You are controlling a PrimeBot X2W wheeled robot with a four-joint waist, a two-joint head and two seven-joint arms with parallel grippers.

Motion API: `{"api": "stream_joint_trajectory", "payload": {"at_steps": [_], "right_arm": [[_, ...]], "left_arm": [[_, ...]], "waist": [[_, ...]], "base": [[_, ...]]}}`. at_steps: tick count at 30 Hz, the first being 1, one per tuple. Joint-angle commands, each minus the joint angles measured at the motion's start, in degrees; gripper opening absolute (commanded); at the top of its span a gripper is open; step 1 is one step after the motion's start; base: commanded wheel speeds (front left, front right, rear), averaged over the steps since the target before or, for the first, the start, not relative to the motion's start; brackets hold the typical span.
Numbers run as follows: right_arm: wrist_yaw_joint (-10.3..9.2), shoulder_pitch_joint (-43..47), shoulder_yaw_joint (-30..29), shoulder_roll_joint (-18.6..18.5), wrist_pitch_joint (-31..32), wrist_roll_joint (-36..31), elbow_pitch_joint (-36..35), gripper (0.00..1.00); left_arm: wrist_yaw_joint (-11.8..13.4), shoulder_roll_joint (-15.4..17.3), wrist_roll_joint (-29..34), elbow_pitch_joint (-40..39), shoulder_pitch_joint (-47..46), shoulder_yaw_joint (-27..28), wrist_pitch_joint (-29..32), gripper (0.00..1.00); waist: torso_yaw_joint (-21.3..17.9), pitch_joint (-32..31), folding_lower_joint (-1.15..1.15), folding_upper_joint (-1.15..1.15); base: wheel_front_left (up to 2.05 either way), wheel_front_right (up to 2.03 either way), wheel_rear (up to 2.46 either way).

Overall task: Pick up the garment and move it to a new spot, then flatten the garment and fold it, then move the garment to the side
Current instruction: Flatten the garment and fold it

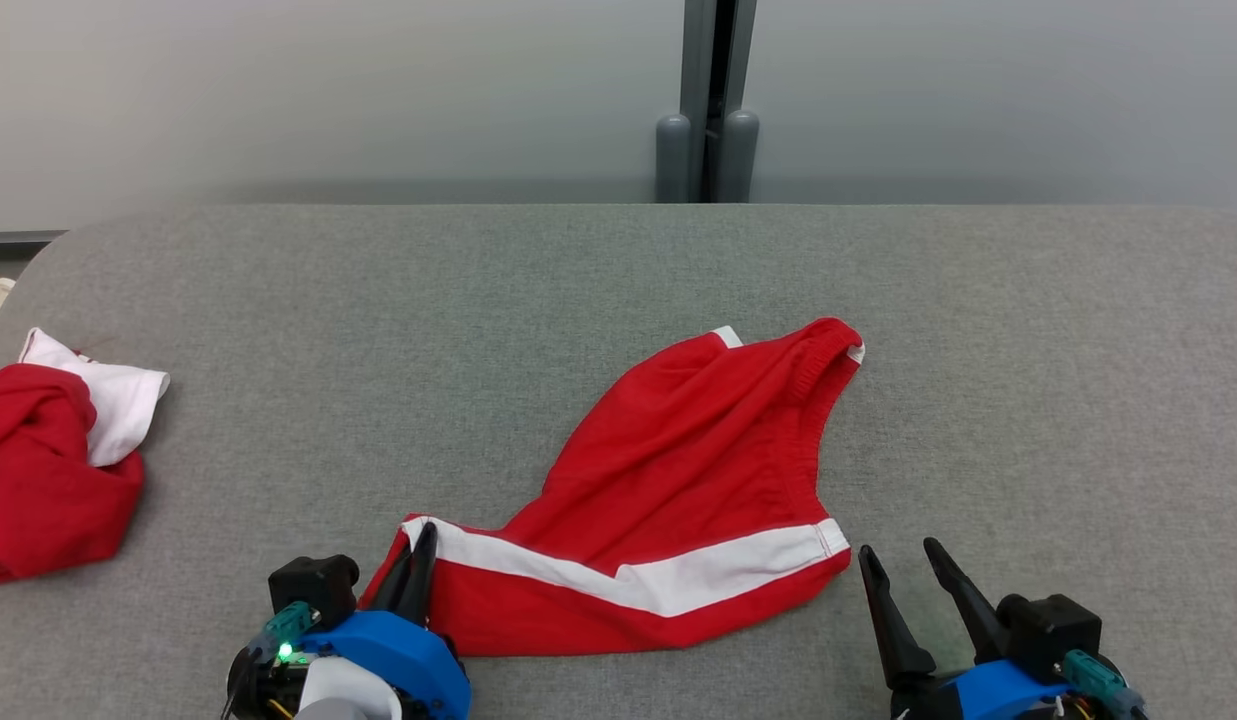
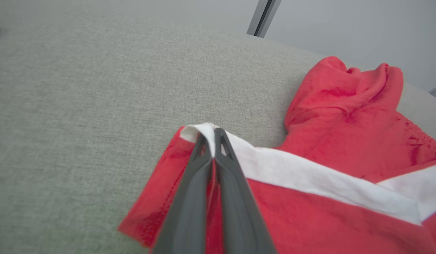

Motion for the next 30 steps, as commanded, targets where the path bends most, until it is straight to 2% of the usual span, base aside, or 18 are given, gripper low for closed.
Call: {"api": "stream_joint_trajectory", "payload": {"at_steps": [1,7,14,22,30], "right_arm": [[0.00,-0.84,0.08,-0.07,-0.19,0.23,-0.06,1.00],[0.00,-2.09,1.29,-0.08,-0.19,1.81,0.50,1.00],[0.00,-4.91,2.53,-0.10,-0.19,2.58,4.91,1.00],[0.00,-8.18,5.89,-0.11,-0.19,4.36,11.71,1.00],[0.00,-9.29,8.21,-0.13,-0.19,5.69,13.59,0.99]], "left_arm": [[-0.15,0.00,0.28,-0.38,-0.24,0.30,-0.27,0.00],[-0.15,-0.56,1.54,-1.45,1.78,0.97,-0.26,0.00],[-0.15,-0.88,2.04,-1.13,2.43,1.10,-0.26,0.00],[-0.15,-1.32,2.30,-0.95,2.42,1.09,-0.26,0.00],[-0.16,-1.36,2.52,-0.93,2.79,1.33,-0.26,0.00]], "waist": [[0.32,-0.01,0.00,0.00],[2.16,-0.08,0.00,0.00],[3.41,0.55,0.00,0.00],[3.76,0.77,0.00,0.00],[3.48,0.79,0.00,0.00]], "base": [[0.00,0.00,0.00],[0.00,0.00,0.00],[0.00,0.00,0.00],[0.00,0.00,0.00],[0.00,0.00,0.00]]}}
